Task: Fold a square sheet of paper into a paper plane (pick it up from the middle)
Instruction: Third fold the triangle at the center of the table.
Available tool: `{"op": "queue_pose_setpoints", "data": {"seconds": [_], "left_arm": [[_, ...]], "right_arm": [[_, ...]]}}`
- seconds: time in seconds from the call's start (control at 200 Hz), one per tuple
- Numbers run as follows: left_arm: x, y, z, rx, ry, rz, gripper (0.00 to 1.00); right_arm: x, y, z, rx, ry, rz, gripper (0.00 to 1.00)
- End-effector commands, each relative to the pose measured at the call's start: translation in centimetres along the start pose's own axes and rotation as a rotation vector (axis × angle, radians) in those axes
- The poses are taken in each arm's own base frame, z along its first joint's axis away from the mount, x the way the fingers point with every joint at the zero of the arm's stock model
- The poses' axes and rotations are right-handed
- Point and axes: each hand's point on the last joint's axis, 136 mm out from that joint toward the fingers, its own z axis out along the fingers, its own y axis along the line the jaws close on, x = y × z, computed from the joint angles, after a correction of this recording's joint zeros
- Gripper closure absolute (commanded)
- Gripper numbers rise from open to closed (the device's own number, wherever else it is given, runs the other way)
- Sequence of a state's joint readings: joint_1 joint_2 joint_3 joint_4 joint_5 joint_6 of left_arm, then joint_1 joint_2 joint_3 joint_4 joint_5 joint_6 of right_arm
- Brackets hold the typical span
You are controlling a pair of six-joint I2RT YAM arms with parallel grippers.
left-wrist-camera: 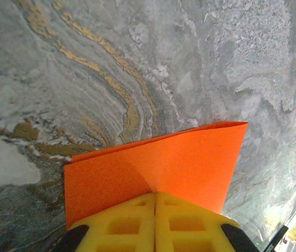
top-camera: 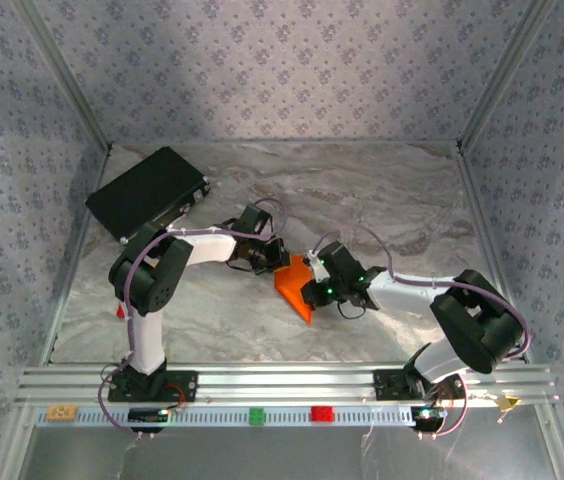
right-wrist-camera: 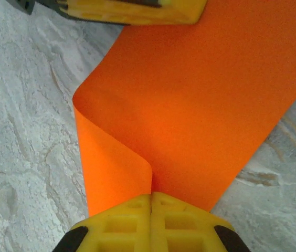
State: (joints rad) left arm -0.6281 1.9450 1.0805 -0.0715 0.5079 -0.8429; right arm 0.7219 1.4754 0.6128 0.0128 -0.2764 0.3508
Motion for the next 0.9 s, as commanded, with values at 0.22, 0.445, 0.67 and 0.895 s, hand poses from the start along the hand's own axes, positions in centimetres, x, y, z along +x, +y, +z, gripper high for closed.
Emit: {"op": "queue_pose_setpoints", "data": {"seconds": [0.22, 0.445, 0.67, 0.895], "left_arm": [[0.96, 1.99, 0.19, -0.067, 0.012, -0.033, 0.93], [0.9, 1.94, 0.07, -0.067, 0.01, -0.034, 0.94], [0.95, 1.9, 0.13, -0.066, 0.013, -0.034, 0.94], [0.94, 1.8, 0.11, -0.063, 0.013, -0.034, 0.94]], "right_arm": [[-1.13, -0.3, -0.21, 0.033, -0.004, -0.008, 0.98], [-0.68, -0.58, -0.13, 0.044, 0.009, -0.004, 0.98], [-0.47, -1.02, 0.05, 0.063, 0.015, 0.005, 0.98], [-0.37, -1.2, 0.25, 0.07, 0.02, 0.007, 0.98]]}}
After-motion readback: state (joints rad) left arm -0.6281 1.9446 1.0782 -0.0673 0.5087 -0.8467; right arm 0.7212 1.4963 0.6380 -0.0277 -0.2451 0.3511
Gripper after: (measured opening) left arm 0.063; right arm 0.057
